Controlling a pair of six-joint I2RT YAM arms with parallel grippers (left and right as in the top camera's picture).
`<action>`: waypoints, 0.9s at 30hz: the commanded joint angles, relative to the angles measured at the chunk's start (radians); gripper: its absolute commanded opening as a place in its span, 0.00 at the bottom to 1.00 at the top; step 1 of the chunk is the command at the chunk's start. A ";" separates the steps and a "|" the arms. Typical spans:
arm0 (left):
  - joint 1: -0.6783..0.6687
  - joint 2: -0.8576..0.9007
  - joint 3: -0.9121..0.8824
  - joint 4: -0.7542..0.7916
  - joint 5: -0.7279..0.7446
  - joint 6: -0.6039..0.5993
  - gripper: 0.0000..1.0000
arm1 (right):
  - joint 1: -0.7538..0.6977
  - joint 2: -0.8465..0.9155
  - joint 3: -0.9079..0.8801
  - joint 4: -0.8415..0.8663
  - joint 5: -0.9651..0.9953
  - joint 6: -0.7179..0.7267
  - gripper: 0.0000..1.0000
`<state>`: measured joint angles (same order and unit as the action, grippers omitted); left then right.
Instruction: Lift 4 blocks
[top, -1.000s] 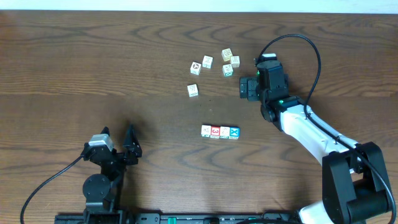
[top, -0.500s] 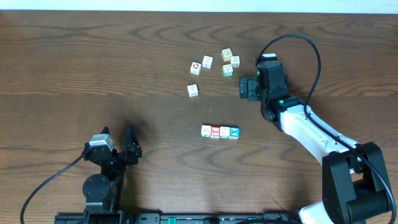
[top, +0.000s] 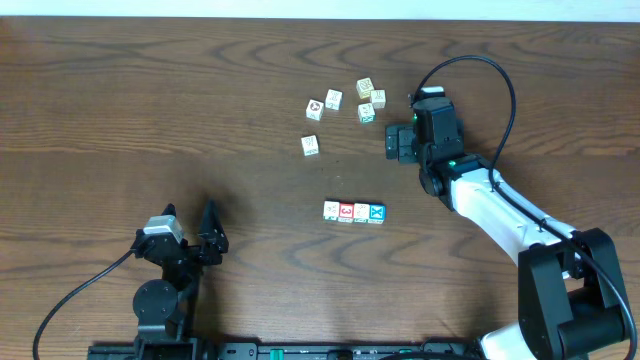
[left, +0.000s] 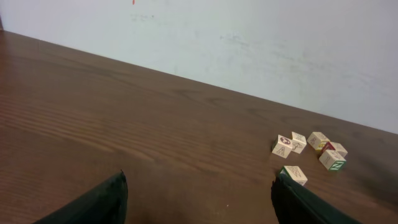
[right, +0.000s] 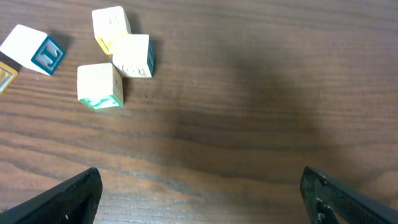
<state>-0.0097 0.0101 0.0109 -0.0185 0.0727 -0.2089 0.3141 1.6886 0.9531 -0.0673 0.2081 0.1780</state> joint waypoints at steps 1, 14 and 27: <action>-0.003 -0.006 -0.007 -0.045 0.032 0.013 0.74 | -0.005 -0.053 0.013 -0.039 0.012 -0.003 0.99; -0.003 -0.006 -0.007 -0.045 0.032 0.013 0.74 | 0.007 -0.477 -0.181 -0.086 0.059 -0.023 0.99; -0.003 -0.006 -0.007 -0.045 0.032 0.013 0.74 | -0.130 -1.176 -0.607 0.132 -0.049 -0.055 0.99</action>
<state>-0.0097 0.0101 0.0120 -0.0189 0.0757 -0.2089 0.2634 0.6323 0.3920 0.0723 0.2424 0.1665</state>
